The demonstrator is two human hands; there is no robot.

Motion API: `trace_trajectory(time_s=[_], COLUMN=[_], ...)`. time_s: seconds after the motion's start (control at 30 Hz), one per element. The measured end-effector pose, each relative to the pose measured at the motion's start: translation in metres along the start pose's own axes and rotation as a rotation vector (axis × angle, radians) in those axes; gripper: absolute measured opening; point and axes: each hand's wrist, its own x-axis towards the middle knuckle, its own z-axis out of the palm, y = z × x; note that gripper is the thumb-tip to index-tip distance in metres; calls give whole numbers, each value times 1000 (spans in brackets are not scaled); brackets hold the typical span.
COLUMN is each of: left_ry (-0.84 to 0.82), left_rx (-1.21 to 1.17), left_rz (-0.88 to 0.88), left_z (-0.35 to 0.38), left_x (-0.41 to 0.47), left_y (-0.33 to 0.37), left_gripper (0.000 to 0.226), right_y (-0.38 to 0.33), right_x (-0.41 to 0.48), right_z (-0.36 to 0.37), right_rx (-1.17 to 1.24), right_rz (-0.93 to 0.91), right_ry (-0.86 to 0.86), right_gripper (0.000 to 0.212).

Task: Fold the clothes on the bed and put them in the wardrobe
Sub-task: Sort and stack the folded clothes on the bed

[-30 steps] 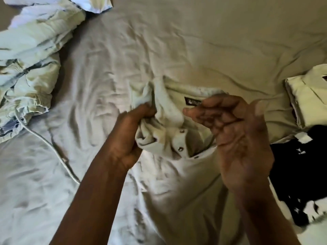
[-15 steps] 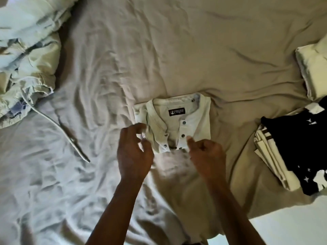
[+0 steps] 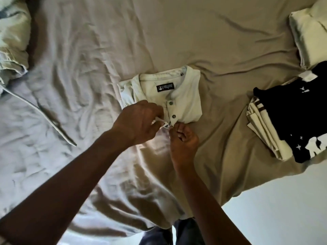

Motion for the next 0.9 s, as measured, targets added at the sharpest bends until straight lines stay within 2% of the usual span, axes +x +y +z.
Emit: trace_trajectory(time_s=[0.13, 0.2, 0.27, 0.33, 0.43, 0.6, 0.77, 0.9], left_ry=[-127, -233, -303, -303, -299, -284, -239, -162], left_rx=[-223, -201, -118, -91, -180, -360, -397, -324], left_rz=[-104, -67, -30, -38, -132, -279, -335, -317], left_z=[-3, -7, -8, -8, -8, -1, 7, 17], left_x=[9, 14, 20, 22, 24, 26, 25, 20], left_y=[-7, -10, -12, -12, -9, -5, -6, -5], left_gripper=[14, 21, 26, 22, 14, 5, 5, 16], right_y=[6, 6, 8, 9, 9, 7, 10, 13], right_x=[0, 0, 1, 1, 1, 2, 5, 6], right_z=[3, 5, 6, 7, 8, 6, 5, 7], right_rx=[194, 237, 267, 307, 336, 382, 404, 390], right_rz=[44, 71, 92, 115, 160, 190, 196, 210], right_ry=[-53, -58, -59, -58, -43, -78, -112, -108], right_gripper=[9, 8, 16, 22, 27, 12, 21, 19])
